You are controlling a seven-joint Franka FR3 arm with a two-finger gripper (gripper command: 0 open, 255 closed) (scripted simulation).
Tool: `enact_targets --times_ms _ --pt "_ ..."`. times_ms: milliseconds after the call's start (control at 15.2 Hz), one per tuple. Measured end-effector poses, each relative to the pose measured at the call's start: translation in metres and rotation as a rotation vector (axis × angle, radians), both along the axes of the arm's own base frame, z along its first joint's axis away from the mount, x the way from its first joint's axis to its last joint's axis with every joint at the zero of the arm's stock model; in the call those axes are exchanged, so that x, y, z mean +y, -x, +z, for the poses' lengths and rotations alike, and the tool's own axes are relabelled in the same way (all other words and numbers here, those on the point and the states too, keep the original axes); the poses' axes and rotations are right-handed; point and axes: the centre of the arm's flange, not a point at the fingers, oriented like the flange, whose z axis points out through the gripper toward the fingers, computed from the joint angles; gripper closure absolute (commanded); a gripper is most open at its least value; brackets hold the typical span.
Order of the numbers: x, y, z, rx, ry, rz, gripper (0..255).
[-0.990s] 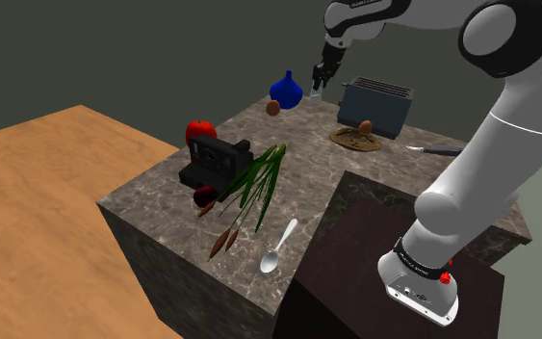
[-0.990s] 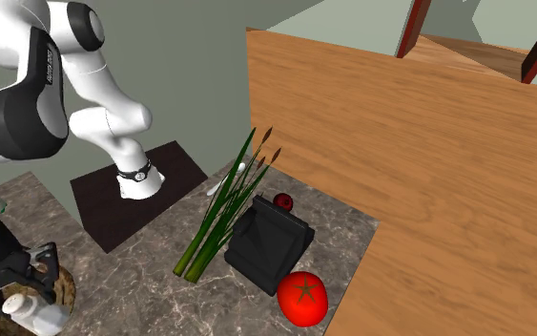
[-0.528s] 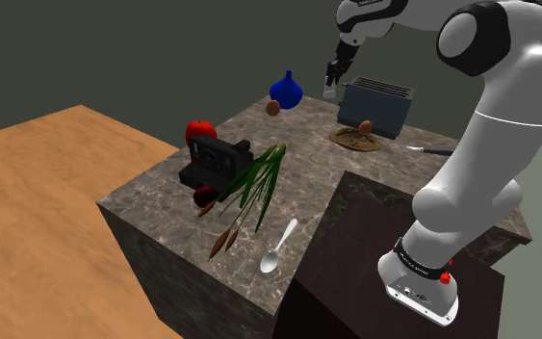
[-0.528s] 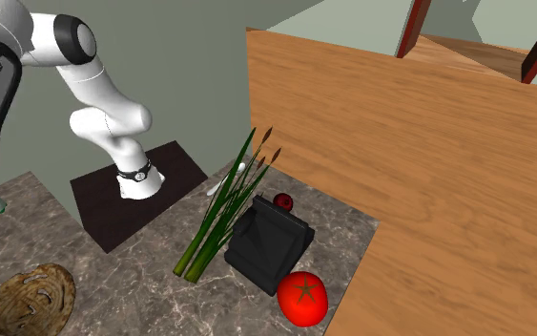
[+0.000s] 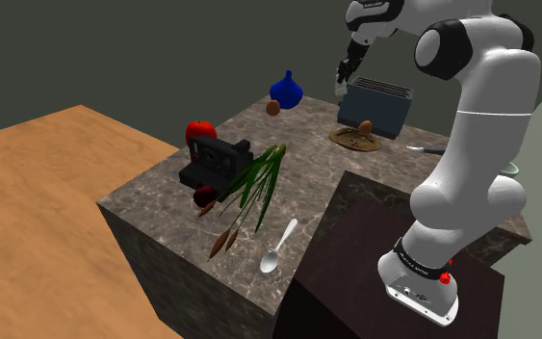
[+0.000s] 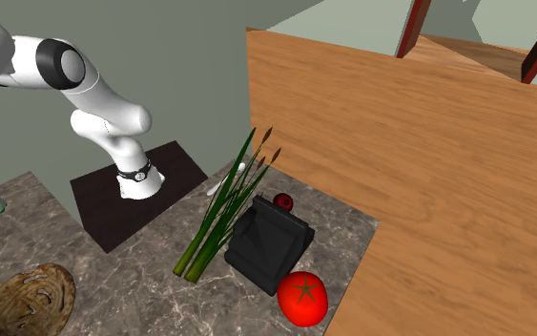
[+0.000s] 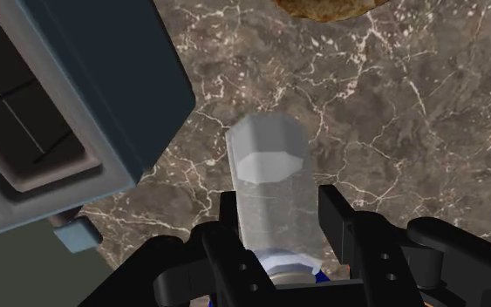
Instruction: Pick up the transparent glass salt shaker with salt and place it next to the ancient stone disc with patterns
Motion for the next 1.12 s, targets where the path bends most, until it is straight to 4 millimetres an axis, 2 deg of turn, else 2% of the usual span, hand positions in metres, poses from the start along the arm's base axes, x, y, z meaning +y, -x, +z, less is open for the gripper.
enact_targets --times_ms 1122 --pt "-0.005 -0.001 -0.087 0.0 0.0 0.001 255"
